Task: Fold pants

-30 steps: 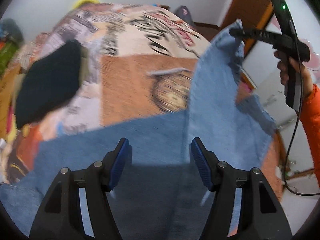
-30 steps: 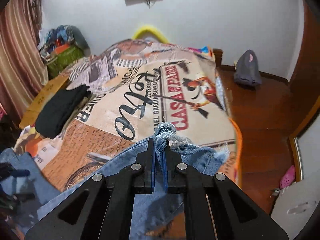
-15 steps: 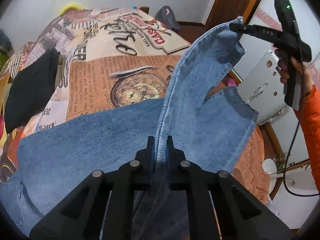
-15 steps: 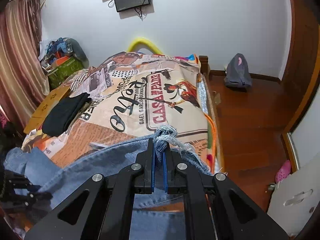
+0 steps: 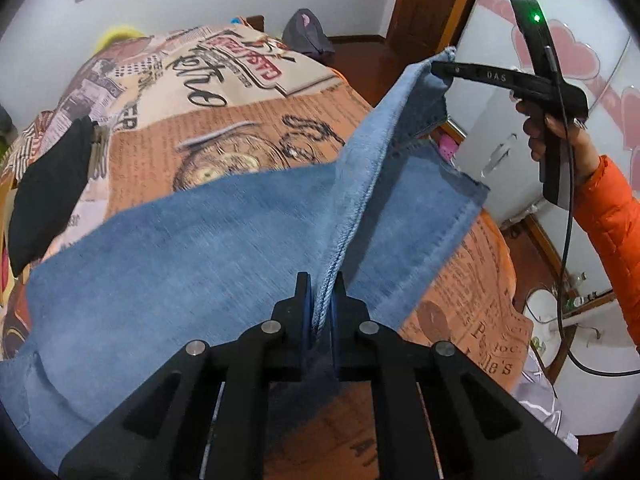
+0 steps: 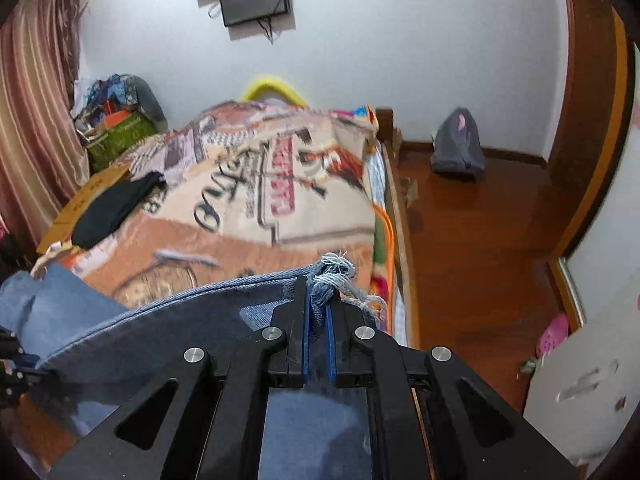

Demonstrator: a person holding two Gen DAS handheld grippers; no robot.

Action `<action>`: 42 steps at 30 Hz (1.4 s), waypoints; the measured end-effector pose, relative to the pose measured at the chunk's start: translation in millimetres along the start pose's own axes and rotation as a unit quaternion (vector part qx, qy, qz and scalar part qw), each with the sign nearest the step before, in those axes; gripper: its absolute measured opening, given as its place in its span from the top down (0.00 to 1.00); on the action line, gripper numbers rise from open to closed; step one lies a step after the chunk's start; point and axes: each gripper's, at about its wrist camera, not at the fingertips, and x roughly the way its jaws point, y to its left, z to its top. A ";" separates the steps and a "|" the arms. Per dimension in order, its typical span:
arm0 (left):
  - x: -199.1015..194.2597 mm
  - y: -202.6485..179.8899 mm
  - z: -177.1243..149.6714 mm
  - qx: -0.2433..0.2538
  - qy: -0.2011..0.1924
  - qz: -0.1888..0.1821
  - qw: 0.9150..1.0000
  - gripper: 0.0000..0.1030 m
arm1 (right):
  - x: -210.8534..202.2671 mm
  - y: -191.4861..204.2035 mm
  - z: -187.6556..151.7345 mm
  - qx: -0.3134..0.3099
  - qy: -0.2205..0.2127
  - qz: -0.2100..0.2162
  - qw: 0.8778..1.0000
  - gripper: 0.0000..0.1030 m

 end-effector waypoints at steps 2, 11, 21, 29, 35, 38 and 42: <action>2.1 -5.7 -5.1 0.006 0.006 0.002 1.000 0.93 | -1.9 -8.3 -12.5 0.014 0.008 0.006 1.000 0.94; 5.5 -16.9 -17.0 0.021 0.010 0.019 1.000 0.92 | -19.8 -29.0 -67.5 0.059 0.041 0.019 0.997 0.91; -14.7 -33.9 -21.1 0.039 -0.004 0.003 0.999 0.86 | -26.7 -39.0 -116.6 0.092 0.091 -0.002 0.992 0.91; -21.2 -28.6 9.3 0.036 -0.042 0.044 0.997 0.70 | -26.2 -49.1 -135.9 0.115 0.112 0.005 0.987 0.86; 27.5 -8.1 14.4 0.000 0.008 0.047 0.999 0.70 | -23.9 -55.4 -123.9 0.142 0.103 0.017 0.984 0.86; 38.2 -9.7 10.1 -0.003 0.009 0.044 0.999 0.70 | -24.9 -47.5 -115.4 0.136 0.088 0.017 0.987 0.76; 40.1 -20.8 5.5 0.005 -0.001 0.046 0.999 0.62 | -11.8 -26.9 -117.7 0.116 0.088 0.019 0.989 0.65</action>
